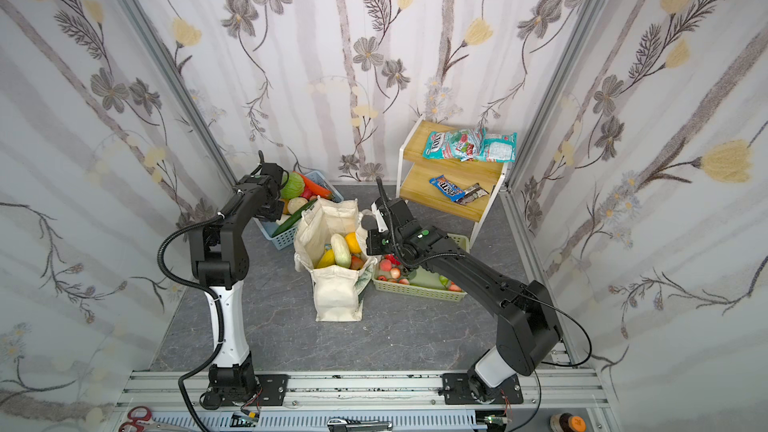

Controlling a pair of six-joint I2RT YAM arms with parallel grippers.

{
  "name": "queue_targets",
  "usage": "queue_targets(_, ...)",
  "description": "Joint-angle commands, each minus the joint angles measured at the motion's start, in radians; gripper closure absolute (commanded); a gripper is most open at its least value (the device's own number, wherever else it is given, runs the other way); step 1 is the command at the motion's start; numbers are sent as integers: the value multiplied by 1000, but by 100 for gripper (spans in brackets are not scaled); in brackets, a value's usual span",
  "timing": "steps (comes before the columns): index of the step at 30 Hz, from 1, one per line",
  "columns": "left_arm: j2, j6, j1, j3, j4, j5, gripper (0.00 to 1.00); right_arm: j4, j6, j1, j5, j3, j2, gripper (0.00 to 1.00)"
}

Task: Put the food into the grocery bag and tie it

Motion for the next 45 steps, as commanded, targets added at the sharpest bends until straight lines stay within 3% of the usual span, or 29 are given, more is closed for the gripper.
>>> queue_targets(1,19,2,4,32,16,-83,61,-19,0,-5,-1,24,21,100)
queue_targets(7,31,-101,12,88,76,-71,35,-28,0,-7,-4,47,46,100)
queue_targets(9,63,-158,22,145,56,-62,33,-28,0,-5,-3,45,49,100)
queue_targets(16,163,-340,68,274,-5,157,39,-23,3,-6,1,22,45,100)
queue_targets(22,153,-370,71,248,30,338,46,-10,5,-7,5,-1,35,100)
queue_targets(28,108,-386,70,185,70,422,57,-1,4,-6,2,2,42,100)
queue_targets(32,104,-389,70,177,60,412,59,-1,0,-7,3,2,39,100)
queue_targets(35,73,-389,70,152,80,347,54,1,3,-8,3,-2,35,100)
queue_targets(39,69,-422,69,162,43,265,56,5,5,-8,4,-11,32,100)
queue_targets(45,75,-440,57,132,13,263,57,12,9,-8,2,-11,32,100)
